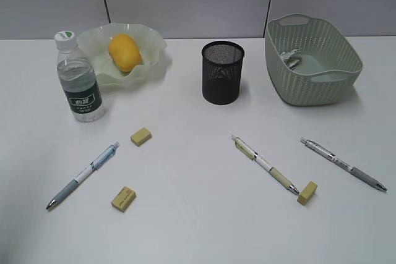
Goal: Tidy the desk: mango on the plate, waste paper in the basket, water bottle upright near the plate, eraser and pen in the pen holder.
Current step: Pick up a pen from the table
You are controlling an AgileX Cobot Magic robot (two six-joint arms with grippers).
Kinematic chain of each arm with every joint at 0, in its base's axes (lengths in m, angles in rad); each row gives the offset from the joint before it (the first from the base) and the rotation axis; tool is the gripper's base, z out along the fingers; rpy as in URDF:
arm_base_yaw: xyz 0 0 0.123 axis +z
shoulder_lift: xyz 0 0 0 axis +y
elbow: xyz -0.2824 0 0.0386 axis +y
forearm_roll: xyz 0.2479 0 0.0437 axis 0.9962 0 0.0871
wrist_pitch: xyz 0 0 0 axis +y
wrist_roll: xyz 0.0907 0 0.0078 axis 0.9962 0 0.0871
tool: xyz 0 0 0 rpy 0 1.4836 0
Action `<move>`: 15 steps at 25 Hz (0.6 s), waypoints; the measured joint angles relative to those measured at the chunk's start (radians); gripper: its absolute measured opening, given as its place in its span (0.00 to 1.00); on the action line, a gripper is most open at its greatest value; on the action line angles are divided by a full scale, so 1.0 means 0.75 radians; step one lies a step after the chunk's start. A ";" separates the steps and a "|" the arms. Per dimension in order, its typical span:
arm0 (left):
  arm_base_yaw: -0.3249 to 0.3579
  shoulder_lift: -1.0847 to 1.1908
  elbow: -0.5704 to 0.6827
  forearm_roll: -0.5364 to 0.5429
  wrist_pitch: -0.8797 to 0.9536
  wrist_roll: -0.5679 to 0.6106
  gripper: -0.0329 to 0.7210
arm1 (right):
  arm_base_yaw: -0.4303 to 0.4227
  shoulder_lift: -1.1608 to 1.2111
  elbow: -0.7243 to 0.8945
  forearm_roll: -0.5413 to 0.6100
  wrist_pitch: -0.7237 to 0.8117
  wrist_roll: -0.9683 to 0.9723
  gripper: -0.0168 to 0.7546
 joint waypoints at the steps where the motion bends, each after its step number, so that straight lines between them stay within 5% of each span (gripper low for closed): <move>1: 0.000 -0.041 0.015 0.000 0.007 0.000 0.75 | 0.000 0.000 0.000 0.000 0.000 0.000 0.33; 15: 0.000 -1.016 0.444 -0.009 0.077 0.000 0.74 | 0.000 0.000 0.000 0.001 0.000 0.000 0.33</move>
